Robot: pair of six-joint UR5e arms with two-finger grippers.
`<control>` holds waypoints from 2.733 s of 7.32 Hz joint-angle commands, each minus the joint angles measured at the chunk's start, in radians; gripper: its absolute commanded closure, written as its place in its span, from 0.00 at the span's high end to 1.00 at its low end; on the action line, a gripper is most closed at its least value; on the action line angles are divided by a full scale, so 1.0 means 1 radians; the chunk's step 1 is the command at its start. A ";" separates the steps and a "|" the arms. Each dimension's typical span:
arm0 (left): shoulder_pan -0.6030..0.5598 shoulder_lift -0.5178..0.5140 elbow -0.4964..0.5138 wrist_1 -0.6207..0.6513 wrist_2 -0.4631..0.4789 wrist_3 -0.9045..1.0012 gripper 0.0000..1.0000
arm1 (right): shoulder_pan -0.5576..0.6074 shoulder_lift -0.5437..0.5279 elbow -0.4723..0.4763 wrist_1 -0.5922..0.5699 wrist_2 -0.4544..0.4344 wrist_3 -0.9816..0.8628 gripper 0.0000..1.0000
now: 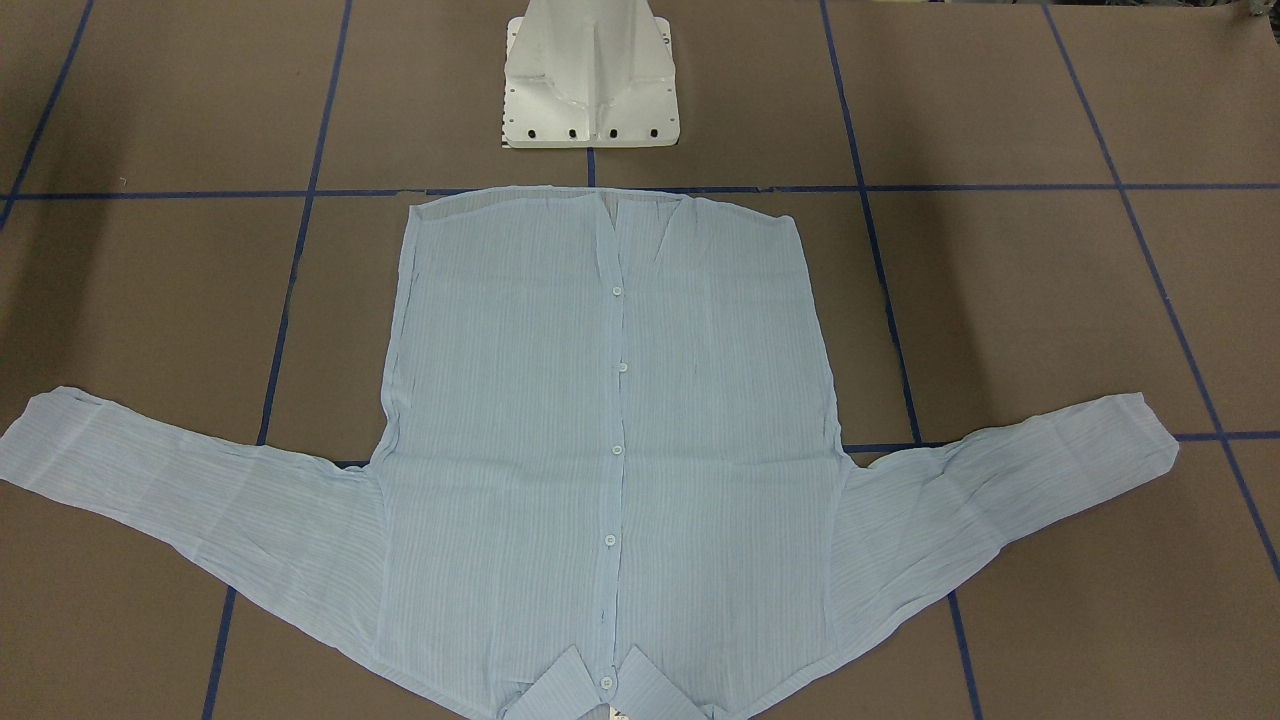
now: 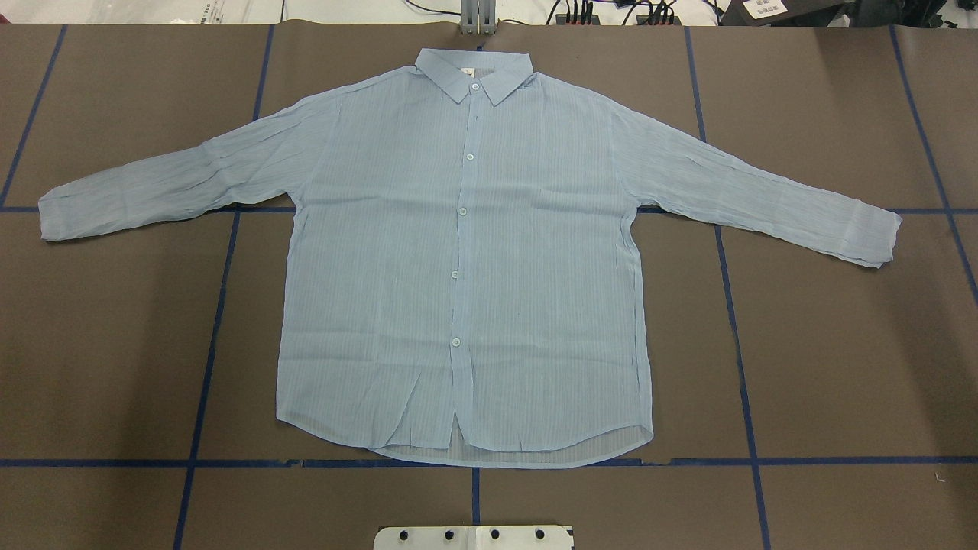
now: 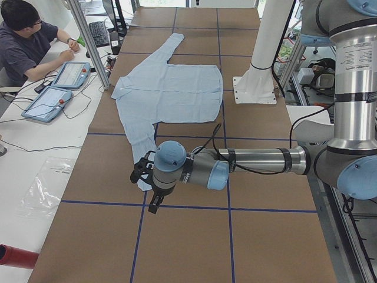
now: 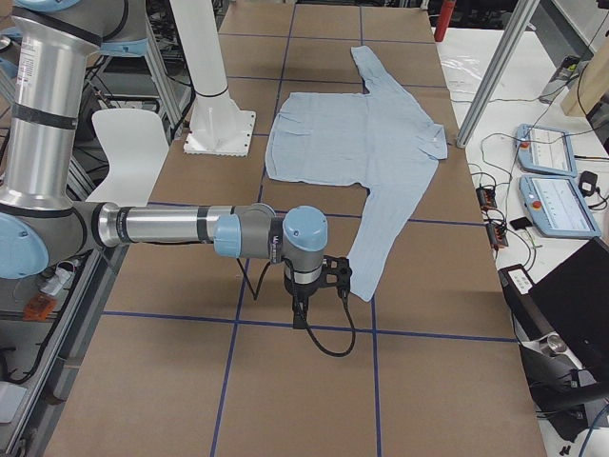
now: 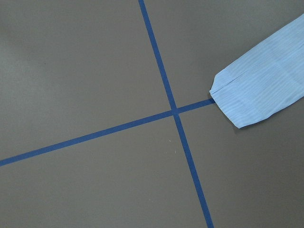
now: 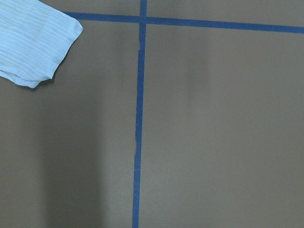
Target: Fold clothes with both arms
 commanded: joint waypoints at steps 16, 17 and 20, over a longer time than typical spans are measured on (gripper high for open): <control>0.001 -0.141 0.076 -0.447 -0.001 -0.164 1.00 | -0.345 0.269 -0.339 0.851 -0.191 0.793 0.98; 0.001 -0.136 0.073 -0.447 -0.002 -0.161 1.00 | -0.383 0.266 -0.363 0.877 -0.222 0.850 0.95; 0.001 -0.131 0.071 -0.473 -0.004 -0.158 1.00 | -0.481 0.196 -0.370 0.937 -0.267 0.981 0.82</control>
